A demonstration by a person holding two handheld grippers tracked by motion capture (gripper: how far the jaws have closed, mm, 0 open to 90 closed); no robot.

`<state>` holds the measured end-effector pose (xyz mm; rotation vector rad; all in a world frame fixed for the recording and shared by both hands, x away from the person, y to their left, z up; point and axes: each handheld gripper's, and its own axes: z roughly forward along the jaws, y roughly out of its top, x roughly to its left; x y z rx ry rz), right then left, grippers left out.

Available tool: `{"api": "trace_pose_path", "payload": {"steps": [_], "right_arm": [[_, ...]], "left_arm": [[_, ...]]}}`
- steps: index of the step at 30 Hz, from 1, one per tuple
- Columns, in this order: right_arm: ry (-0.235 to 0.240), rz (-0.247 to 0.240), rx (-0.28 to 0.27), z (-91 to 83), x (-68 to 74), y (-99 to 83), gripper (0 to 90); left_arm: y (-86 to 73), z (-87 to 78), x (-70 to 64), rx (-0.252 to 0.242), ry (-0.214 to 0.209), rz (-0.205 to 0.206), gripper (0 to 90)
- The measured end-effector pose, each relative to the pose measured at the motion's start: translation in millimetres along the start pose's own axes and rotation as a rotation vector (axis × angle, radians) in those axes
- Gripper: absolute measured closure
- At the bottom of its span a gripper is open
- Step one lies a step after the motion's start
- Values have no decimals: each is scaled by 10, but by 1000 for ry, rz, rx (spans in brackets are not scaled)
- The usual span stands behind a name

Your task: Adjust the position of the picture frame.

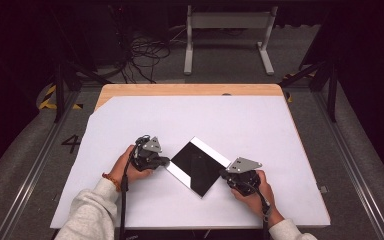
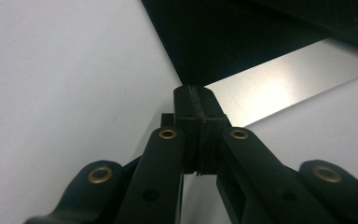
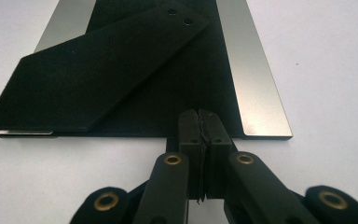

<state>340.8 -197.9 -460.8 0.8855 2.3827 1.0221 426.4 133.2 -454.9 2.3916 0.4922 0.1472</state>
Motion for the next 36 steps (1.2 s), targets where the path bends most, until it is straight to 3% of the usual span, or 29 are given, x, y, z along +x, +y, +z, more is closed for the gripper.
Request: {"api": "trace_pose_path", "payload": {"steps": [6,16,36], "right_arm": [[-8,-2,-2,6,-10,4,890],[-35,16,6,30,-86,24,900],[-58,69,9,127,-336,82,900]], "left_arm": [[-1,1,-3,0,-7,21,898],[-62,-1,-50,-35,-82,3,898],[-92,-10,-312,-42,-106,32,898]]}}
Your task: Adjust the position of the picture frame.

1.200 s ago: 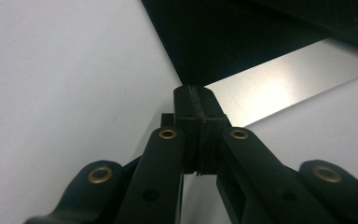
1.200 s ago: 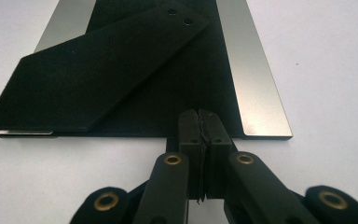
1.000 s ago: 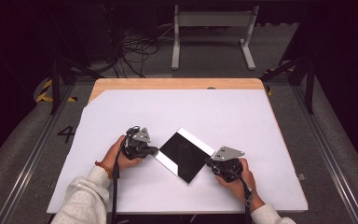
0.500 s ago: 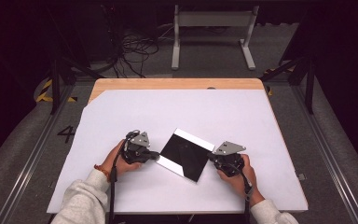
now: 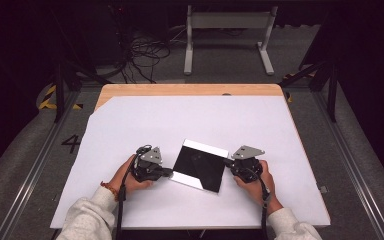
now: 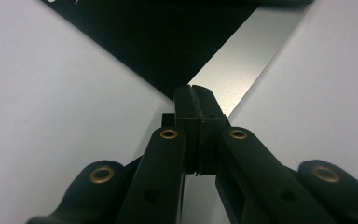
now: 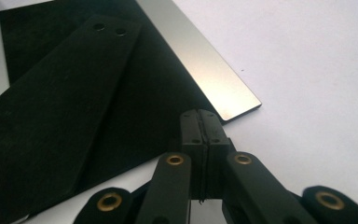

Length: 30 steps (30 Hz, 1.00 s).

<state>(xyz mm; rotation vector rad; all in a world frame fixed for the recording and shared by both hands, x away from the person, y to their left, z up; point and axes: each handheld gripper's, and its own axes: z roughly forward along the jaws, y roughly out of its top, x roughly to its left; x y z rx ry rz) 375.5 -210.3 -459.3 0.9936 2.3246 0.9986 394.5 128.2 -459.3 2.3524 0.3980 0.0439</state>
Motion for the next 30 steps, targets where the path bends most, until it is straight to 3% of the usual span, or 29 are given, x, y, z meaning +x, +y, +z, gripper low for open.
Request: {"api": "trace_pose_path", "payload": {"steps": [4,19,30], "right_arm": [[2,21,-4,28,-54,13,900],[-7,27,-1,115,-145,85,900],[-13,29,-1,166,-197,123,900]], "left_arm": [[-1,4,-39,0,-2,3,898],[42,52,-194,6,6,36,894],[65,91,-244,-2,-6,29,892]]}}
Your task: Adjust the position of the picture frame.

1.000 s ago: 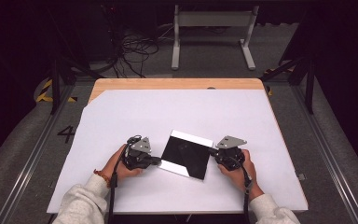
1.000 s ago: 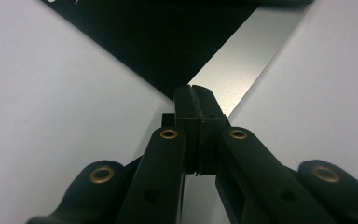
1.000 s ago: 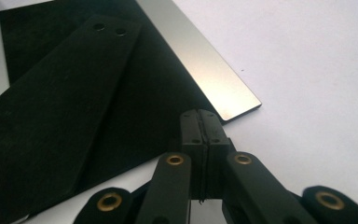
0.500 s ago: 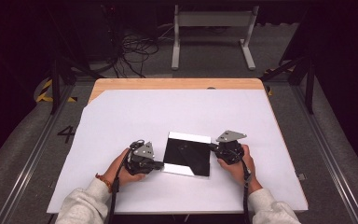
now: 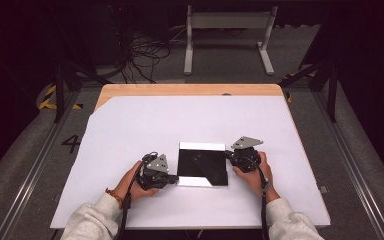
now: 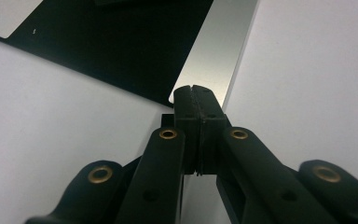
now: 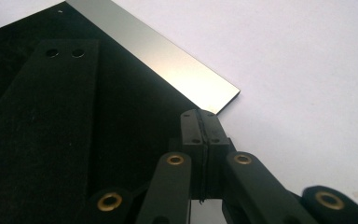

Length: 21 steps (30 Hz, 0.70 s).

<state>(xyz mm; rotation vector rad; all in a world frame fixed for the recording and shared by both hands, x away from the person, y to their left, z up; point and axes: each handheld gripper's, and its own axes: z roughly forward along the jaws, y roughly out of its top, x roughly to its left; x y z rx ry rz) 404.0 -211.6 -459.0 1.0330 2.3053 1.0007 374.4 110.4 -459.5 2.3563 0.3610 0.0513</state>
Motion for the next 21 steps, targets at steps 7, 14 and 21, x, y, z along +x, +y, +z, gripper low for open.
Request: {"api": "trace_pose_path", "payload": {"steps": [7,14,21], "right_arm": [[-2,5,-3,27,-27,16,900],[-15,-11,4,21,-7,21,900],[9,-77,36,-197,-3,25,875]], "left_arm": [[34,15,-26,14,7,16,892],[35,14,-52,16,26,19,893],[54,-156,-194,-15,106,58,887]]}}
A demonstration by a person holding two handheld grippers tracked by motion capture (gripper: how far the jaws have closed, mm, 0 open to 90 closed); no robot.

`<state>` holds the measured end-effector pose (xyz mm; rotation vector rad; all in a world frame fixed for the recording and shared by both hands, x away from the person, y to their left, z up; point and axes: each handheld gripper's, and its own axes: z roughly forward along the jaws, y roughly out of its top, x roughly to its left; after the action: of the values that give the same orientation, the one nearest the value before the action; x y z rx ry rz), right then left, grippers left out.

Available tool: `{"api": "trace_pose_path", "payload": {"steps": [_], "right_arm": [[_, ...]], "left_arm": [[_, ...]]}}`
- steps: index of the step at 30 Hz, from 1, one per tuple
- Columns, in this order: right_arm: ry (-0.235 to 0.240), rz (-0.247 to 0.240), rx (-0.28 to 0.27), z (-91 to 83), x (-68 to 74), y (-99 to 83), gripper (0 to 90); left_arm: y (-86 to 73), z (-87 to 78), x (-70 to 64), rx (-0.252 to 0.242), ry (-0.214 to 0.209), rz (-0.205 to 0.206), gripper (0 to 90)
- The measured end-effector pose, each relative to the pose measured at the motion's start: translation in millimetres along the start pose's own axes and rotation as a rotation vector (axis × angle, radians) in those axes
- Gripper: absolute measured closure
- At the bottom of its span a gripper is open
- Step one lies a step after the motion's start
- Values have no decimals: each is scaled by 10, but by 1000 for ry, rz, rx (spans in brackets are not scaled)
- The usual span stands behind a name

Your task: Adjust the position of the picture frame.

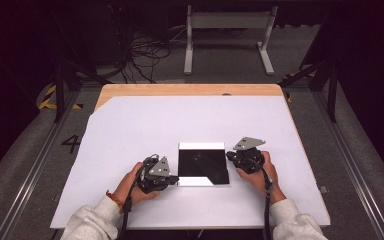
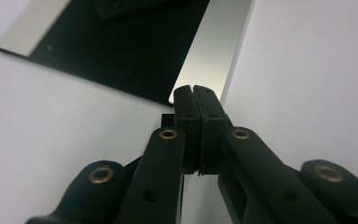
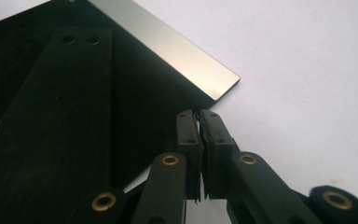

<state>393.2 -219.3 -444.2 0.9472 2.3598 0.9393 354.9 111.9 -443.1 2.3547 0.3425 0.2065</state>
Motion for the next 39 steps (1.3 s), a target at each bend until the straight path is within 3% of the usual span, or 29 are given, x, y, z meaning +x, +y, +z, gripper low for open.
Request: {"api": "trace_pose_path", "payload": {"steps": [7,11,16,22,31,39], "right_arm": [[68,2,22,-266,43,-106,848],[98,-23,40,-393,141,-139,838],[138,-42,81,-461,262,-191,832],[183,-58,145,-484,361,-242,820],[211,-72,209,-435,404,-243,813],[205,-80,241,-371,429,-157,854]], "left_arm": [[-153,-256,-114,-43,60,-25,828],[-337,-374,-118,-34,105,-79,780],[-571,-514,-103,-43,135,-136,732],[-731,-623,-124,-58,159,-169,665],[-780,-664,-154,-83,163,-181,596],[-777,-632,-139,-70,191,-185,467]]}}
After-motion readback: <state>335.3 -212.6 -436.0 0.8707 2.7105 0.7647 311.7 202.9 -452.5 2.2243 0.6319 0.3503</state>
